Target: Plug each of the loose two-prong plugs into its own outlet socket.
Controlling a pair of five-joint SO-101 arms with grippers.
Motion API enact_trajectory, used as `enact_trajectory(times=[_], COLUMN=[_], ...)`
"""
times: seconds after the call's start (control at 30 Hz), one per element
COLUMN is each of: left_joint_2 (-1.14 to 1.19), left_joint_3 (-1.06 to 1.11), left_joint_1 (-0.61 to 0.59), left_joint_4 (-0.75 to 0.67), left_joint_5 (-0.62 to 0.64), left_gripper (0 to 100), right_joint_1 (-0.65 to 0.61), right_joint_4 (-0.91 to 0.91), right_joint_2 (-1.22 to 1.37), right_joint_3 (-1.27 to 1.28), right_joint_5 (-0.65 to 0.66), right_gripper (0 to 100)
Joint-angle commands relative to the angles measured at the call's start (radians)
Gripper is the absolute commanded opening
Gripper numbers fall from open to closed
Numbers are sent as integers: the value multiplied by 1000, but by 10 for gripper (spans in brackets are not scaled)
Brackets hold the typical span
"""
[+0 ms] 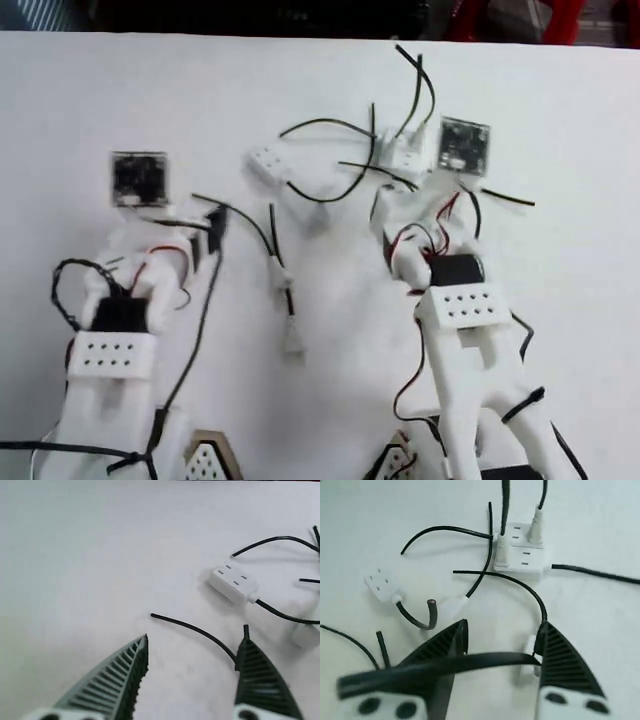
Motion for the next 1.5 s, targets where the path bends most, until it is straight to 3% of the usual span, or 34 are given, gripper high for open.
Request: enact_trajectory(times=[0.0, 0.23, 0.4, 0.5, 0.87, 0.97, 1.07, 1.27, 1.47], left_joint_2=[-19, 70, 366, 564, 1224, 1337, 1394, 1437, 1432], left_joint_3=[-21, -265, -508, -614, -1073, -1174, -1250, -1300, -1298], left_joint_1=[136, 308, 395, 435, 456, 456, 455, 463, 463], left_joint_4=[-9, 196, 304, 316, 322, 324, 328, 328, 327], left_joint_5=[-120, -146, -341, -391, -388, -331, -262, -244, -249], left_gripper=[329, 338, 337, 336, 335, 335, 335, 328, 137], right_joint_1=[31, 116, 145, 177, 185, 185, 185, 183, 186], right_joint_4=[4, -168, -308, -338, -341, -340, -338, -338, -337], right_joint_2=[-33, -33, -33, -33, -33, -33, -33, -33, -33], right_joint_3=[17, 135, 210, 218, 219, 219, 219, 219, 219], right_joint_5=[-157, -155, -155, -155, -155, -155, -155, -155, -155], right_gripper=[202, 200, 200, 199, 198, 198, 198, 198, 198])
